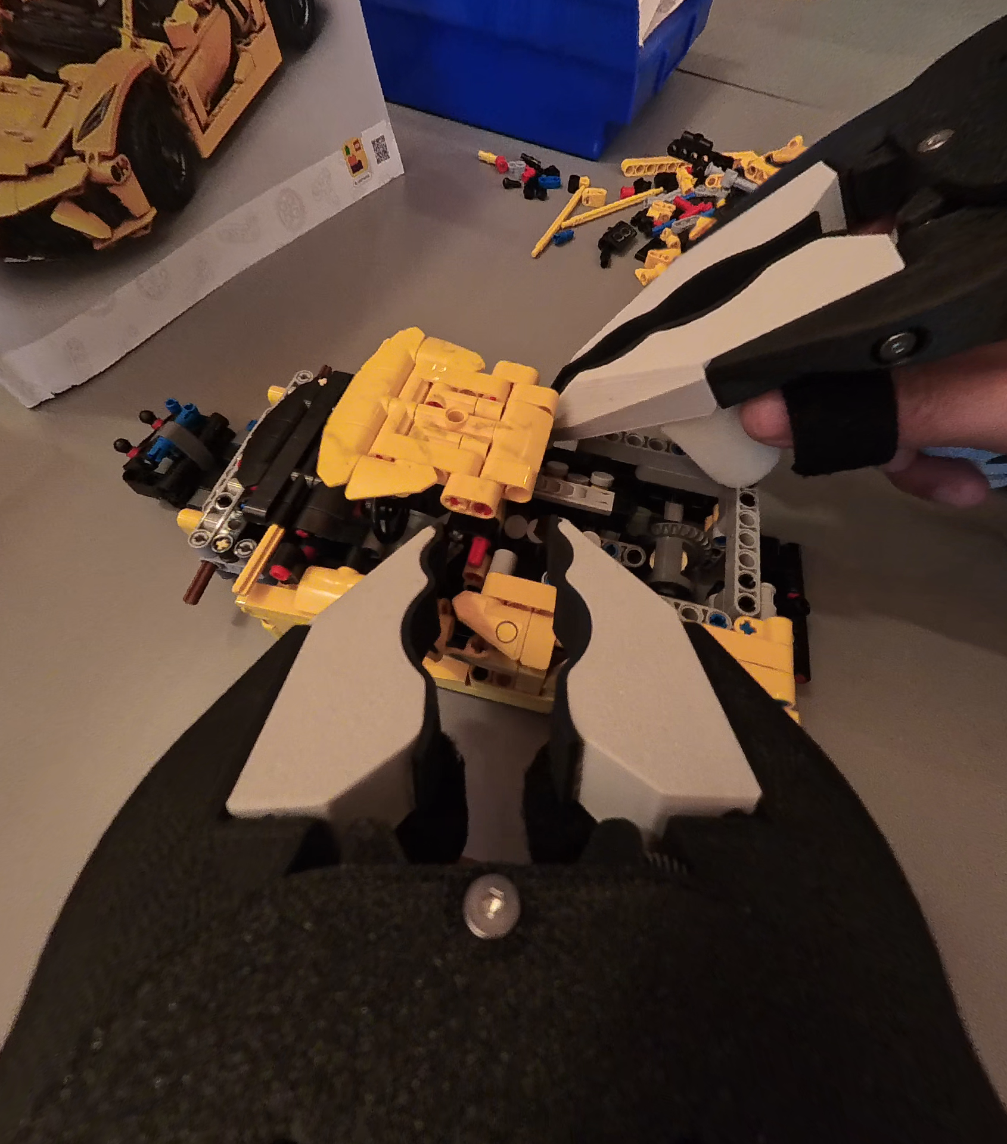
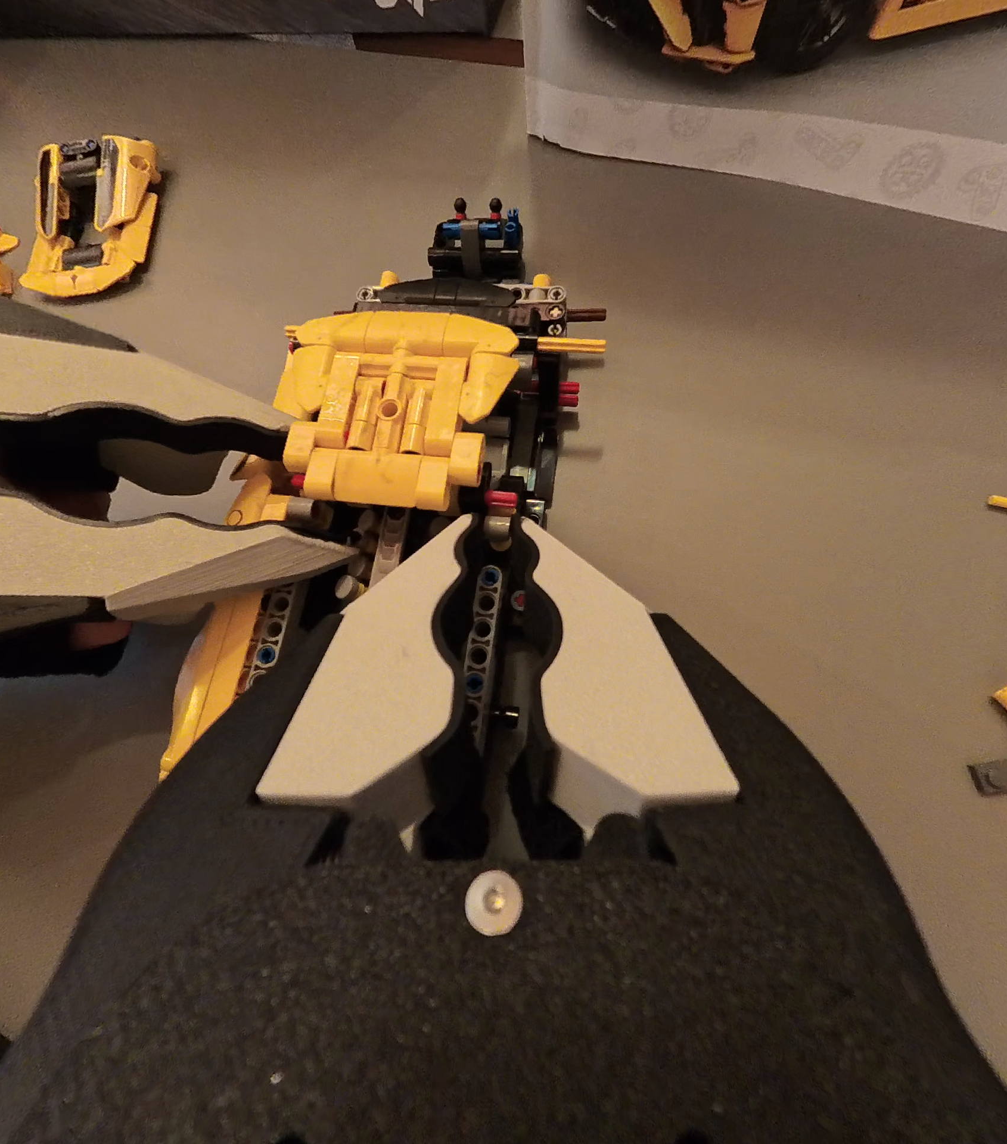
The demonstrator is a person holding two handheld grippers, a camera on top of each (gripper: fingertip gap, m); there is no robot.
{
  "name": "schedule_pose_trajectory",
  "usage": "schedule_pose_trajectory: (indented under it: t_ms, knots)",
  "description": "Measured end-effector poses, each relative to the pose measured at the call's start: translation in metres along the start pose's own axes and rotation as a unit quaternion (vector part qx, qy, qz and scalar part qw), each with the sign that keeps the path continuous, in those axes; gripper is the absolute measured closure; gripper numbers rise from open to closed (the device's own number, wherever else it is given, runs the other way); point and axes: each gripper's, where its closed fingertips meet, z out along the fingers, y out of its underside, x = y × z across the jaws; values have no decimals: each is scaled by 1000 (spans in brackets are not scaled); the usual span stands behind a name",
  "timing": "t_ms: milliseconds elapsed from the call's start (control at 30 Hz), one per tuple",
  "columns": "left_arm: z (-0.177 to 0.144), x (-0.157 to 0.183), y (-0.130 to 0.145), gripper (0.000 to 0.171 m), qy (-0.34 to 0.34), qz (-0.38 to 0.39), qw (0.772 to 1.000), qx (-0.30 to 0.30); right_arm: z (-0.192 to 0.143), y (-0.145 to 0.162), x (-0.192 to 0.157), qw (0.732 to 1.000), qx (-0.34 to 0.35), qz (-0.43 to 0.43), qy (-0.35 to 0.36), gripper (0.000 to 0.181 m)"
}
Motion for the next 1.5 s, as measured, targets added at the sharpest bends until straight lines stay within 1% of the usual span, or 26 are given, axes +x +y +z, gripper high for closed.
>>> schedule_pose_trajectory:
  t_ms: [167, 200, 233, 267, 300, 333, 400, 467, 567, 600, 667, 733, 767, 833, 900, 933, 967, 1000, 1067, 1133, 1200, 1267, 1367, 1400, 1433, 1500]
  knots:
    - [1, 3, 2, 142, 16, -21, 1000, -9, -4, -3, 0, 999, 37, 15, -8, 177]
    - [1, 4, 3, 142, 15, -18, 1000, -11, -9, -9, -1, 998, 62, 14, -9, 176]
    - [1, 4, 3, 142, 8, -13, 1000, -14, -25, -28, 1, 993, 119, 17, -2, 177]
    - [1, 4, 3, 142, 4, -12, 1000, -14, -39, -43, 5, 989, 150, 4, 16, 177]
    - [1, 4, 3, 142, 3, -13, 1000, -14, -49, -55, 13, 984, 175, -10, 43, 177]
    - [1, 4, 3, 142, 8, -17, 1000, -13, -49, -57, 17, 984, 172, -9, 41, 176]
    - [2, 4, 3, 142, 17, -26, 999, -9, -50, -60, 12, 983, 179, 34, -28, 176]
    - [1, 4, 3, 142, 16, -23, 1000, -4, -57, -64, 18, 976, 200, 55, -67, 176]
    - [1, 4, 2, 142, 16, -25, 1000, -3, -70, -61, 40, 961, 195, 125, -153, 176]
    - [1, 4, 2, 142, 17, -22, 1000, -1, -75, -56, 58, 959, 186, 145, -155, 176]
    - [0, 4, 2, 142, 24, -21, 999, 6, -76, -27, 104, 977, 112, 144, -114, 175]
    - [0, 5, 2, 142, 28, -19, 999, 9, -84, -3, 161, 988, 73, 130, -26, 175]
    - [-1, 6, 2, 142, 31, -7, 999, 12, -88, 6, 178, 990, 55, 130, -20, 175]
    - [-2, 7, 2, 142, 40, -3, 999, 16, -90, 26, 200, 989, 5, 146, -30, 175]
    - [-2, 7, 1, 142, 46, -30, 998, 22, -90, 40, 218, 990, -25, 136, -21, 174]
    - [-3, 7, 0, 143, 49, -40, 998, 22, -91, 44, 225, 991, -29, 132, -13, 173]
    - [-3, 7, 1, 143, 49, -43, 998, 20, -93, 45, 227, 991, -34, 126, -12, 165]
    - [-4, 5, 1, 149, 46, -42, 998, 18, -96, 46, 230, 992, -38, 116, -6, 161]
    - [-6, 5, 3, 152, 43, -36, 998, 10, -110, 33, 239, 995, -5, 91, 34, 164]
    - [-6, 5, 2, 152, 30, -26, 999, 8, -126, 15, 236, 995, 37, 83, 50, 166]
    - [-6, 5, 2, 152, 25, -28, 999, 3, -132, 4, 219, 995, 49, 67, 46, 160]
    - [-5, 4, 2, 152, 23, -55, 998, 1, -125, -12, 171, 996, 71, 47, -15, 157]
    - [-4, 4, 1, 152, 0, -77, 997, 12, -94, -18, 60, 986, 72, 20, -149, 155]
    - [-5, 5, 1, 152, 0, -68, 998, 13, -82, -13, 29, 984, 69, 1, -164, 153]
    - [-7, 9, 1, 150, 11, -52, 998, 12, -69, -5, 8, 986, 62, -24, -155, 154]
    - [-18, 6, -4, 143, 21, -46, 998, 31, -48, 11, -14, 989, 52, -67, -118, 157]
